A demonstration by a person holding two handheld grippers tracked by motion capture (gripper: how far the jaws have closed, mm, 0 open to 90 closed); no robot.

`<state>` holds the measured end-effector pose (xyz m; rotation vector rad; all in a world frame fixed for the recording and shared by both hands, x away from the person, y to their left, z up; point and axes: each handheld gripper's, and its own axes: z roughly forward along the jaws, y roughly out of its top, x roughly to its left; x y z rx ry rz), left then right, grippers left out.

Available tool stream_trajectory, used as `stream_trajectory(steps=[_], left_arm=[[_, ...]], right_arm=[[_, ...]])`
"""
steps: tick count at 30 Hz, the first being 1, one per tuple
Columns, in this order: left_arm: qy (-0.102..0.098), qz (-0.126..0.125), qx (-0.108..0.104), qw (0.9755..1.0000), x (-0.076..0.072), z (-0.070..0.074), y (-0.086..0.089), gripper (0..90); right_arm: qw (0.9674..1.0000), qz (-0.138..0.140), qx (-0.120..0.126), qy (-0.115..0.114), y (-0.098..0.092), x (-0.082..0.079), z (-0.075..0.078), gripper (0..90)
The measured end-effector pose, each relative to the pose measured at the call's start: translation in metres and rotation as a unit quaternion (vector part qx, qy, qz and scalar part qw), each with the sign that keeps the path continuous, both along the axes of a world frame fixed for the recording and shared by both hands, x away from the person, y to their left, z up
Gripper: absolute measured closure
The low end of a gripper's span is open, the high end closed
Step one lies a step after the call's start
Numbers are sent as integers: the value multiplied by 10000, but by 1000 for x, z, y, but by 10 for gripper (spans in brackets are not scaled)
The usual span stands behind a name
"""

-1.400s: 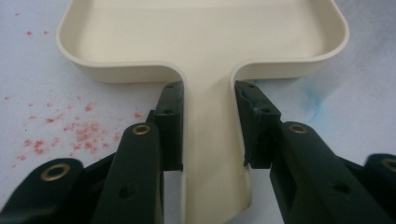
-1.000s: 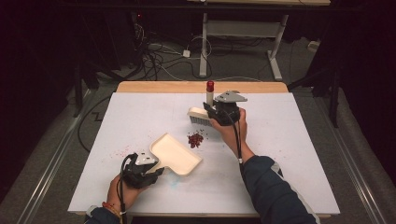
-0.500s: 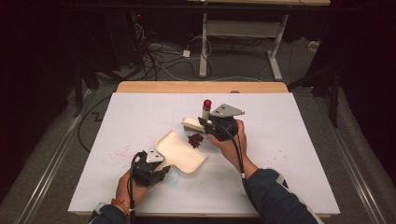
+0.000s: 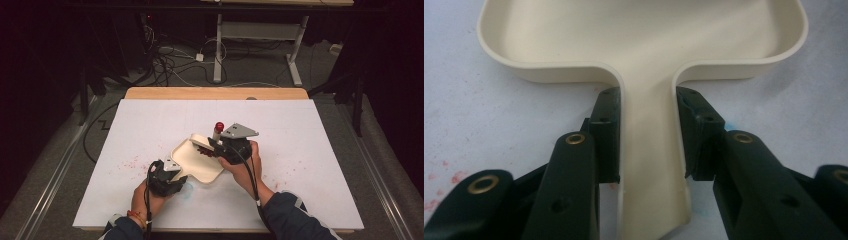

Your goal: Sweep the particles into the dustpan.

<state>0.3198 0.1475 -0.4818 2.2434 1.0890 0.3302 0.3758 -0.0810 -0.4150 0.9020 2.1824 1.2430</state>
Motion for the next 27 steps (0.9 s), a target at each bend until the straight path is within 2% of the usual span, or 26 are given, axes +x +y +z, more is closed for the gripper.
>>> stream_trajectory(steps=[5,8,10,13,14,19,24,27], left_arm=[[-10,32,21,10000,3,-1,-1,636],[-18,6,36,10000,6,-2,0,636],[-39,-7,39,10000,6,-1,1,635],[-43,-14,38,10000,6,-1,1,635],[-49,-15,35,10000,7,-1,1,636],[-74,-43,46,10000,6,-2,1,636],[-99,-71,75,9999,6,-3,1,636],[-114,-102,86,9998,5,-4,2,636]], right_arm=[[9998,99,134,75,4,-10,3,690],[9998,145,163,22,5,-15,5,693],[9995,201,241,86,6,-20,5,693],[9994,230,231,85,7,-24,5,692],[9990,295,294,148,7,-27,6,694],[9982,459,352,179,5,-37,8,696],[9964,606,514,281,0,-42,11,703],[9965,592,525,250,-1,-42,13,703]])
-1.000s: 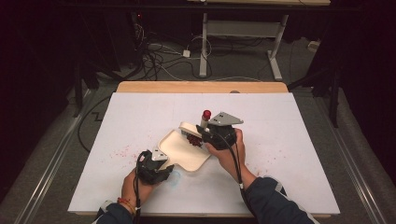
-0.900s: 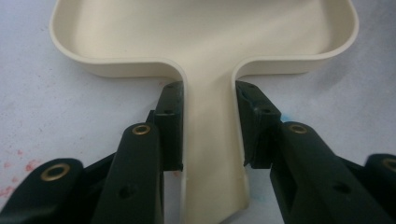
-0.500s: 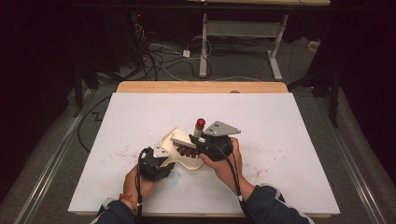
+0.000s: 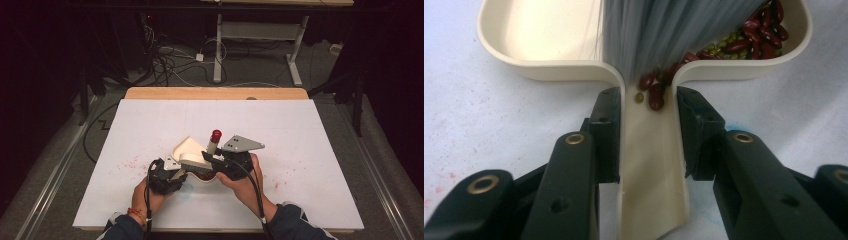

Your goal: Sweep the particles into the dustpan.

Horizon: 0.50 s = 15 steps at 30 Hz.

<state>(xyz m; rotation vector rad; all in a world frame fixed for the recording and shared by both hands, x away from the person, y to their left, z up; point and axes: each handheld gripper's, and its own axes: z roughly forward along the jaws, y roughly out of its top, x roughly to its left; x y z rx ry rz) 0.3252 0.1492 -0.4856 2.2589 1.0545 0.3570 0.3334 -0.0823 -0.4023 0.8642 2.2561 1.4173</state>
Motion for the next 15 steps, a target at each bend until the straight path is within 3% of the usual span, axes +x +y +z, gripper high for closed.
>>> stream_trajectory(steps=[15], left_arm=[[25,-111,64,9999,0,1,1,637]], right_arm=[[9988,-150,432,-158,-26,6,22,705]])
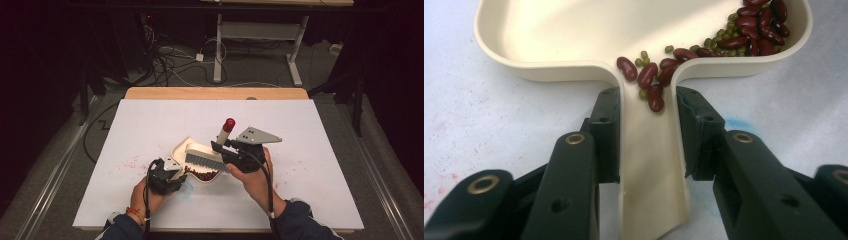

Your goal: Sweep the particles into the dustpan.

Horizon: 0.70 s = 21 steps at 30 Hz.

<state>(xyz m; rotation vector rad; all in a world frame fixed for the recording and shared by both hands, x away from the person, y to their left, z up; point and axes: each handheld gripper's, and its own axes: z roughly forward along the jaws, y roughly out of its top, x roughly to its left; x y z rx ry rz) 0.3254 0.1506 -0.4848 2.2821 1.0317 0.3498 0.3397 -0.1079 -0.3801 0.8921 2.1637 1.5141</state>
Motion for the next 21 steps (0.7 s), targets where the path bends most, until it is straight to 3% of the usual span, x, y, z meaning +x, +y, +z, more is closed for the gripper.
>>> stream_trajectory(steps=[7,13,14,15,21], left_arm=[[18,-24,8,10000,-2,0,2,637],[63,-46,-3,10000,-6,1,8,637],[65,-36,-7,10000,-7,2,8,637],[63,-35,-9,10000,-7,2,9,637],[112,-15,-37,9999,-8,2,9,638]], right_arm=[[9995,-211,92,-215,-21,5,16,705],[9976,-620,103,-299,-43,15,22,705],[9965,-742,17,-381,-45,16,21,705],[9935,-950,-217,-583,-47,19,18,705],[9905,-1106,-535,-615,-43,30,3,705]])
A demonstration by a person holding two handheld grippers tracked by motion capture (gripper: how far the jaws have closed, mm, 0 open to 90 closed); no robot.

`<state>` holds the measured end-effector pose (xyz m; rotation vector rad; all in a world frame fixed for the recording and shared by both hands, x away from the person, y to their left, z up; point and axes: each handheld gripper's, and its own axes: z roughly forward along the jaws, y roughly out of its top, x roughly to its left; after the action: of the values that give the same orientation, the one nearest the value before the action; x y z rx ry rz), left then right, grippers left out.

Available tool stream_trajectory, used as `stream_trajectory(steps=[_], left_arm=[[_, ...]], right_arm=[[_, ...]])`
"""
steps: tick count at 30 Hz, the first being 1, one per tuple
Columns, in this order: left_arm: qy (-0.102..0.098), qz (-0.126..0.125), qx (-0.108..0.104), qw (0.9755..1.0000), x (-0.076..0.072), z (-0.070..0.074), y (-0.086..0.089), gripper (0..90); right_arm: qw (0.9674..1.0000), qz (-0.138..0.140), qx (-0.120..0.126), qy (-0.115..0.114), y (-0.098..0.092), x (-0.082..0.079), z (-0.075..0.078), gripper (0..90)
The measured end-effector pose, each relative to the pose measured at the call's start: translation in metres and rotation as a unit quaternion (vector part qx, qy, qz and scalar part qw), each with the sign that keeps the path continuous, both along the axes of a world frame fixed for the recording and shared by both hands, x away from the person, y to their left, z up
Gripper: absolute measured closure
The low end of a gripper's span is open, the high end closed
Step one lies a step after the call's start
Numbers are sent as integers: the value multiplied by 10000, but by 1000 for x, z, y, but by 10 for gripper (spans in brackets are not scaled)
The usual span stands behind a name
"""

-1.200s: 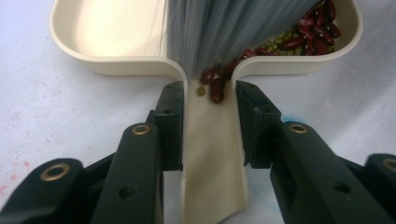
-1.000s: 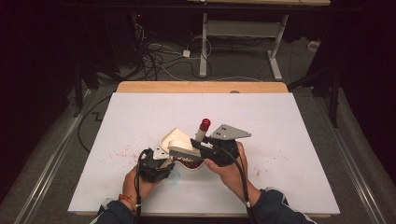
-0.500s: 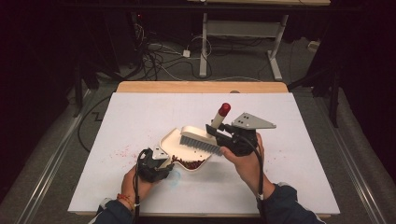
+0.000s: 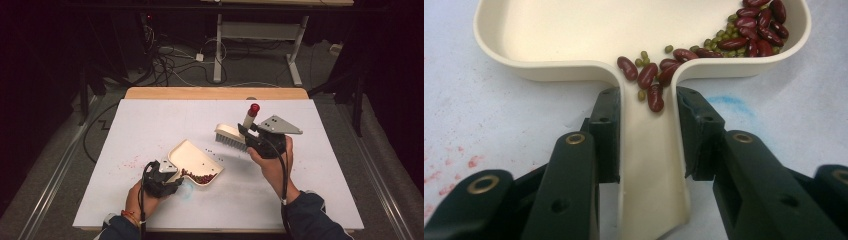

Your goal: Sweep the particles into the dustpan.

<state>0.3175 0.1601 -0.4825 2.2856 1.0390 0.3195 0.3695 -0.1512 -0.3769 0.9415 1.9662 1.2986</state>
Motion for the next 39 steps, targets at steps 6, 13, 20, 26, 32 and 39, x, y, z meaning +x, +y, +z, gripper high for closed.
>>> stream_trajectory(steps=[6,13,20,26,32,39], left_arm=[[56,41,-46,10000,3,-2,-2,637],[49,45,-12,10000,4,-2,-3,637],[66,46,-19,10000,4,-2,-3,637],[64,45,-25,10000,4,-2,-3,637],[62,37,-13,10000,4,-2,-3,637],[64,32,-30,10000,3,-1,-1,637]], right_arm=[[9994,-202,-274,-8,14,20,-23,706],[9979,26,-638,-140,44,15,-34,705],[9967,373,-707,-118,61,2,-38,700],[9965,663,-499,74,66,-11,-36,701],[9947,962,-281,234,68,-22,-32,703],[9907,1319,-127,323,72,-32,-26,705]])
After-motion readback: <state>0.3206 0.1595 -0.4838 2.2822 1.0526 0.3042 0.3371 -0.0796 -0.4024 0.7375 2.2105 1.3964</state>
